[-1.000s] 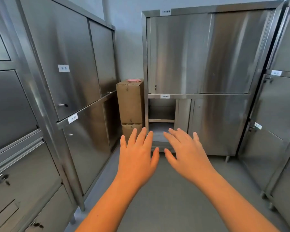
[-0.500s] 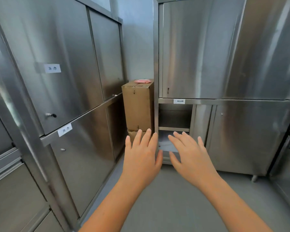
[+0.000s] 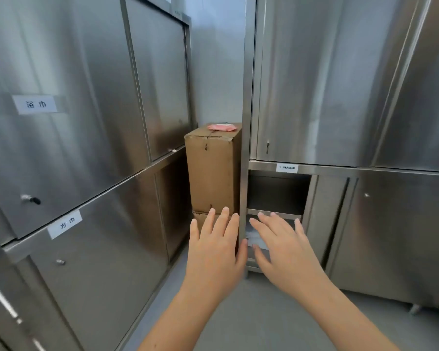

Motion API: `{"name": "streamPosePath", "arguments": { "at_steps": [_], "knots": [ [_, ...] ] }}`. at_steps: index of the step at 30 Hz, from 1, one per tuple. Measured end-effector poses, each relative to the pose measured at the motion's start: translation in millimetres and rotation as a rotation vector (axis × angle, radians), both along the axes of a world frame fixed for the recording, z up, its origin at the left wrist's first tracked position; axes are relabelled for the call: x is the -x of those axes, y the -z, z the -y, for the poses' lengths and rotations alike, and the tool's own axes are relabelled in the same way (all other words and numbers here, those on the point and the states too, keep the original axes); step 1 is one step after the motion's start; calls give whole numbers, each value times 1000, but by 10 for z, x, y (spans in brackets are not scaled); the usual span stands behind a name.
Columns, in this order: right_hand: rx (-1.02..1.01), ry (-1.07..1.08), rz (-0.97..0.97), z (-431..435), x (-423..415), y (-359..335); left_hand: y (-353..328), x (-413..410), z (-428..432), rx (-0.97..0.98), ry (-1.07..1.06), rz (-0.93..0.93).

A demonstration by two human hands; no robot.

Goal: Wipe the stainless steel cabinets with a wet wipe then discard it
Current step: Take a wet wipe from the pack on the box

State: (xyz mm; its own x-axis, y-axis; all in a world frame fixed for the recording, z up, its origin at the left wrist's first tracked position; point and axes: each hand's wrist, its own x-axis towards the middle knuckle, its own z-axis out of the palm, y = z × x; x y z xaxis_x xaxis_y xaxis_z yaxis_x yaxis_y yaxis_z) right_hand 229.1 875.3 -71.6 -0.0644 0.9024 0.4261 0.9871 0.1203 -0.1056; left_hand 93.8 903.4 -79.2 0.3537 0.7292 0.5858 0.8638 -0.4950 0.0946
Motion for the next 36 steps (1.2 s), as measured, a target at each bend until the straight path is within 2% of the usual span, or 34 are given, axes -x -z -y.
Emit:
{"name": "streamPosePath", "arguments": {
  "at_steps": [5,11,15,21,28,36],
  "knots": [
    [72,40,9,-791,16,170,127,114,-787,120,38,9],
    [60,30,-5,-1928,356,71,100,467,-1935,161,50,38],
    [42,11,-25,-2625,615,-6,-1,738,-2633,105,52,37],
    [100,13,-19,-3439,775,94,110,917,-3463,210,8,-25],
    [111,13,-38,-4336,633,173,216,750,-4360,225,22,-10],
    [43,48,-63,-5531,-51,92,167,97,-5590,173,36,-52]
  ]
}}
